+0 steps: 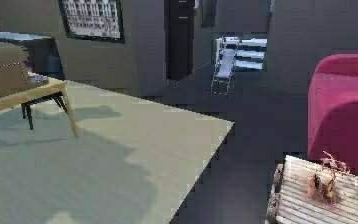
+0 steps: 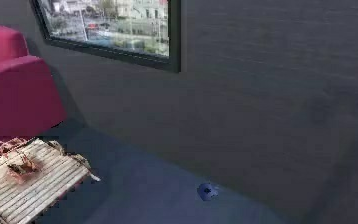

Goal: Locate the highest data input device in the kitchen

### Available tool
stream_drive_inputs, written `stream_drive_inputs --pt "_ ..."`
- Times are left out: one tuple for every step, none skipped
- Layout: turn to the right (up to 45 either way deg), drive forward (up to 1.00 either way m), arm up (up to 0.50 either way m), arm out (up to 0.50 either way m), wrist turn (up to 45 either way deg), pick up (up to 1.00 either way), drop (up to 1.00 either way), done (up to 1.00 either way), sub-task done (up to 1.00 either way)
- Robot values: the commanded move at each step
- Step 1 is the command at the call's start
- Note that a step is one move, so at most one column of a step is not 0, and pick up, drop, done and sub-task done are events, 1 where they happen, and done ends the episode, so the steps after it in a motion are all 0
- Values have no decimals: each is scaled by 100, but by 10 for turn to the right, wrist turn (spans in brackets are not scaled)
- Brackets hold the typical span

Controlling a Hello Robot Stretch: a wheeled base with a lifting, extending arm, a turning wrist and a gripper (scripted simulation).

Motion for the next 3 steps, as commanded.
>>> stream_drive_inputs --pt "-180 0 0 0 0 0 0 0 0" --pt "0 100 0 0 0 0 0 0 0" --pt "0 100 0 0 0 0 0 0 0"
